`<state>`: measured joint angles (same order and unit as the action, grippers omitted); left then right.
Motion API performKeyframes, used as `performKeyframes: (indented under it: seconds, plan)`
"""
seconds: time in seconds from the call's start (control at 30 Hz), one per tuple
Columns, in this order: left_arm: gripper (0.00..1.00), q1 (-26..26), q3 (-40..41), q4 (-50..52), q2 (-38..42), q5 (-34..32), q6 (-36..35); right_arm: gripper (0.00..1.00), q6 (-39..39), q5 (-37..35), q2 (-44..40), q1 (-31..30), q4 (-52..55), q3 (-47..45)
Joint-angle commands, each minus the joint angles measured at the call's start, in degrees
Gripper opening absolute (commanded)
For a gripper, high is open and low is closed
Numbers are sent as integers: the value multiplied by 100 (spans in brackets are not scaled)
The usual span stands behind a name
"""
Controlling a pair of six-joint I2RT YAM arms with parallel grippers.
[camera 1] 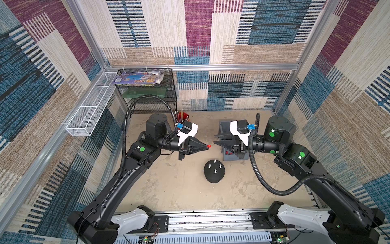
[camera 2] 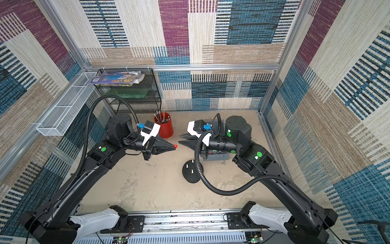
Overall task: Cover the protruding screws with screw protection sleeves
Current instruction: Pick up the screw protection sleeve from the storage box.
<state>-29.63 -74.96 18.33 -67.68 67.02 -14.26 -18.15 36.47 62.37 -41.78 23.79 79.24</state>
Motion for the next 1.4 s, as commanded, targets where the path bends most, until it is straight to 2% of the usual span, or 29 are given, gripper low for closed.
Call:
performKeyframes:
  seconds: [0.0, 0.13, 0.5, 0.73, 0.83, 1.17, 1.37]
  plan:
    - [0, 20, -45, -18, -17, 221, 118, 22, -127, 150, 25, -22, 27, -17]
    - [0, 29, -37, -20, -10, 201, 121, 25, -184, 124, 138, -80, 114, -32]
    - [0, 28, 33, -27, -44, 37, 91, 22, -268, 227, 212, -208, 69, -41]
    - [0, 36, 59, -39, -32, -18, 91, 25, -242, 229, 210, -217, 127, -10]
    - [0, 36, 52, -44, -34, -23, 106, 20, -223, 179, 220, -217, 132, -11]
    - [0, 36, 47, -67, -44, -9, 127, 23, -236, 125, 363, -234, 337, 75]
    - [0, 36, 60, -55, -15, -15, 114, 20, -241, 134, 414, -251, 340, 99]
